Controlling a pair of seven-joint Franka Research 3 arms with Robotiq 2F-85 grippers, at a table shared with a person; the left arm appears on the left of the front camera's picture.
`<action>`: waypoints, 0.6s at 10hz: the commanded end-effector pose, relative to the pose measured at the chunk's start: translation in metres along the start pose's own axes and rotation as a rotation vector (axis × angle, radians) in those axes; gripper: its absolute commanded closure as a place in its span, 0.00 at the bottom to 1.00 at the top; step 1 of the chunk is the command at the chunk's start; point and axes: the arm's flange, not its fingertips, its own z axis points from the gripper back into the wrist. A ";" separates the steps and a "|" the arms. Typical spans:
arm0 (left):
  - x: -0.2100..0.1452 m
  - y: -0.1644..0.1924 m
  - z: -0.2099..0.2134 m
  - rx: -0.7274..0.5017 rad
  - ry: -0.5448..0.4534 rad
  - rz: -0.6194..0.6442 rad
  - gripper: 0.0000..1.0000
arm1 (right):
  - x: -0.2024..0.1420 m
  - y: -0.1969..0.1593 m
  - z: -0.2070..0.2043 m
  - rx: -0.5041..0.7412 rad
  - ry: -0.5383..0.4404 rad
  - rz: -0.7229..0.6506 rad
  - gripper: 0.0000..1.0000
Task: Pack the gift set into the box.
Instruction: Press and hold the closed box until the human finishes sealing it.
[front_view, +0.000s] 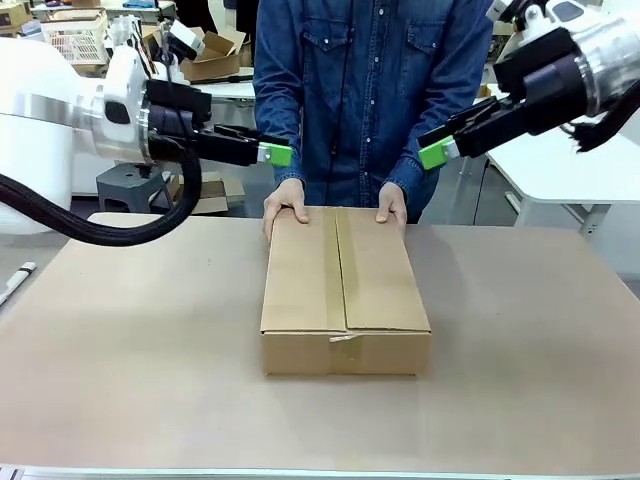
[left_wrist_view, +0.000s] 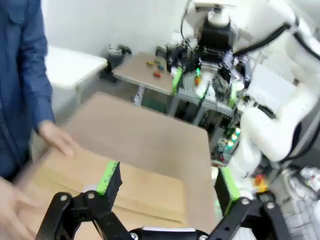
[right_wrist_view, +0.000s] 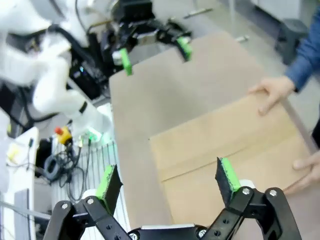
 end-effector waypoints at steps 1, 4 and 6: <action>-0.047 0.030 -0.015 -0.061 -0.173 -0.373 0.00 | -0.047 -0.034 -0.034 0.037 -0.156 0.282 0.00; -0.098 0.050 -0.004 -0.069 0.019 -0.432 0.00 | -0.096 -0.058 -0.092 -0.028 -0.179 0.238 0.00; -0.134 0.056 -0.001 -0.141 0.113 -0.334 0.00 | -0.136 -0.076 -0.126 -0.086 -0.128 0.224 0.00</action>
